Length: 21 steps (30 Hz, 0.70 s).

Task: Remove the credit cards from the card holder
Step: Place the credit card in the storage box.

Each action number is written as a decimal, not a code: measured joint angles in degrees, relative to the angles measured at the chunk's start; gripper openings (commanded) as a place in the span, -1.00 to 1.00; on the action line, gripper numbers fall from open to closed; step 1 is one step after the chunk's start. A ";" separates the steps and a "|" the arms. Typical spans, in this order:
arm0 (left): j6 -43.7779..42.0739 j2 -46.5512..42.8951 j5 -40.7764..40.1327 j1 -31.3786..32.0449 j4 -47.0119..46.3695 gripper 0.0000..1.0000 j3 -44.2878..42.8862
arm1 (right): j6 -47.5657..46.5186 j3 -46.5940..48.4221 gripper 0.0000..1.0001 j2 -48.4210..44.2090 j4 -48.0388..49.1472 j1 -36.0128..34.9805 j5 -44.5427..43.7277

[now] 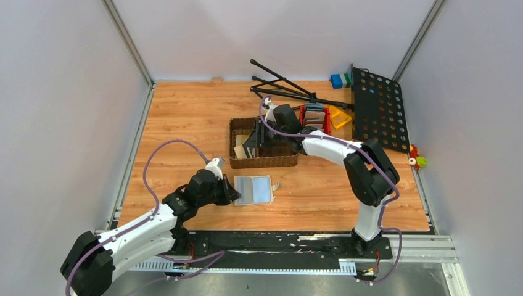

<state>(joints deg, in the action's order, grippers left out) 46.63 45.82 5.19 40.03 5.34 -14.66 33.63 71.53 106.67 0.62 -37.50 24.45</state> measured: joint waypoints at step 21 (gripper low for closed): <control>-3.93 9.33 3.26 5.16 -3.06 -1.00 -3.23 | -6.78 -24.28 0.97 -40.02 -2.27 0.02 -4.28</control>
<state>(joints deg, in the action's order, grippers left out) 42.70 55.16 8.45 45.19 2.28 -17.89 26.85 47.24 66.65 -1.65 -37.47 20.16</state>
